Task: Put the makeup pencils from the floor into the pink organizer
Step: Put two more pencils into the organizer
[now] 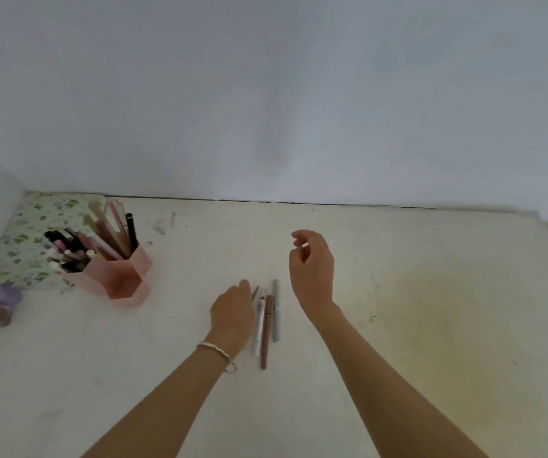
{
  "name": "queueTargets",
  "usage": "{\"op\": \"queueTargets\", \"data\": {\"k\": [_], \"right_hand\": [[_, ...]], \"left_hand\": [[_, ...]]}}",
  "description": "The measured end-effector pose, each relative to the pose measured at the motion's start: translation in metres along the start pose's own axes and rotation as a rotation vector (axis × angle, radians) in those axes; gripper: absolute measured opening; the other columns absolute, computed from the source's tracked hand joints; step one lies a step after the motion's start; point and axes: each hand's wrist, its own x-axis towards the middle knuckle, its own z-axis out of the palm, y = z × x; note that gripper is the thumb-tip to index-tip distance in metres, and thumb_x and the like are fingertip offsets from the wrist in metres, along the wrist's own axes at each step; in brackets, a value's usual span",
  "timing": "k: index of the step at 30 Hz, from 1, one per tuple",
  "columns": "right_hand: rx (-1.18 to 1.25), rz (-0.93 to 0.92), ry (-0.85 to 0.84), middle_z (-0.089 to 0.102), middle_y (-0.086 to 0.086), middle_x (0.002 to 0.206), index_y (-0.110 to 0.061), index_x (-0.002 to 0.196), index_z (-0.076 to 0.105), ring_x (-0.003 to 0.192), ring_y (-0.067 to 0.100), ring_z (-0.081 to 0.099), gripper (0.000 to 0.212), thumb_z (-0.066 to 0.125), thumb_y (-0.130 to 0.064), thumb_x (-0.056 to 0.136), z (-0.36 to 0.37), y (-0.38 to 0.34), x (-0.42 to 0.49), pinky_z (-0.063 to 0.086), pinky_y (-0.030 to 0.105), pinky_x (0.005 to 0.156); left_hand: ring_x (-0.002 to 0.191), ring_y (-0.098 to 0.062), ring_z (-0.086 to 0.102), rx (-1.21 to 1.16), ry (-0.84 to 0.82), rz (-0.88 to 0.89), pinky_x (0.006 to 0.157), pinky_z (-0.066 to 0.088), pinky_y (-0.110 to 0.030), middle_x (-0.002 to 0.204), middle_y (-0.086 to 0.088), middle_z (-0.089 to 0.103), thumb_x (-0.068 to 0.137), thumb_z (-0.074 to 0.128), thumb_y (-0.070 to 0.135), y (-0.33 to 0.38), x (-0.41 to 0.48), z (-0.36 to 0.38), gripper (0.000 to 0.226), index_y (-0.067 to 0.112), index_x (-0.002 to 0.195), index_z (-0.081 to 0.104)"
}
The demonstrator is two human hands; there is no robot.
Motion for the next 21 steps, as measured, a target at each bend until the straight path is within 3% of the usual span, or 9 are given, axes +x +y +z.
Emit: {"op": "queueTargets", "data": {"k": [3,6,10,13,21], "right_hand": [[-0.054,0.061,-0.069,0.061,-0.006,0.099,-0.017,0.113,0.061,0.074,0.002,0.056,0.033,0.05,0.0,0.087,-0.003,0.009,-0.006,0.048,0.019,0.07],[-0.157,0.104,-0.152,0.061,-0.004,0.095,-0.018,0.113,0.06,0.075,0.008,0.056,0.027,0.05,-0.006,0.09,0.0,0.015,-0.005,0.047,0.024,0.071],[-0.348,0.143,-0.301,0.063,0.003,0.104,-0.014,0.117,0.057,0.092,0.019,0.061,0.026,0.053,-0.02,0.092,0.009,0.016,-0.004,0.047,0.029,0.076],[-0.499,0.136,-0.394,0.062,0.006,0.108,-0.011,0.118,0.052,0.096,0.024,0.062,0.028,0.052,-0.028,0.095,0.017,0.015,-0.006,0.049,0.033,0.08],[-0.615,0.138,-0.487,0.059,0.013,0.11,-0.005,0.117,0.049,0.097,0.031,0.06,0.027,0.04,-0.001,0.092,0.028,0.021,-0.011,0.044,0.032,0.074]], "left_hand": [[0.099,-0.028,0.062,-0.083,0.035,-0.017,0.078,0.047,-0.034,0.109,-0.01,0.063,0.093,0.051,0.013,0.002,0.004,-0.011,0.019,0.01,0.112,0.052],[0.092,-0.027,0.061,-0.216,0.222,-0.014,0.076,0.048,-0.037,0.102,-0.008,0.063,0.089,0.058,0.014,0.006,0.012,-0.039,0.024,0.01,0.112,0.055],[0.076,-0.017,0.056,-0.325,0.431,0.024,0.066,0.036,-0.025,0.091,-0.003,0.06,0.088,0.061,0.013,0.015,0.018,-0.081,0.029,0.014,0.117,0.056],[0.072,-0.014,0.056,-0.401,0.484,0.078,0.065,0.04,-0.024,0.085,0.0,0.058,0.089,0.062,0.013,0.021,0.015,-0.099,0.034,0.018,0.122,0.053],[0.074,-0.012,0.058,-0.506,0.475,0.078,0.066,0.05,-0.025,0.086,0.001,0.059,0.09,0.062,0.011,0.016,0.005,-0.101,0.039,0.022,0.126,0.053]]}}
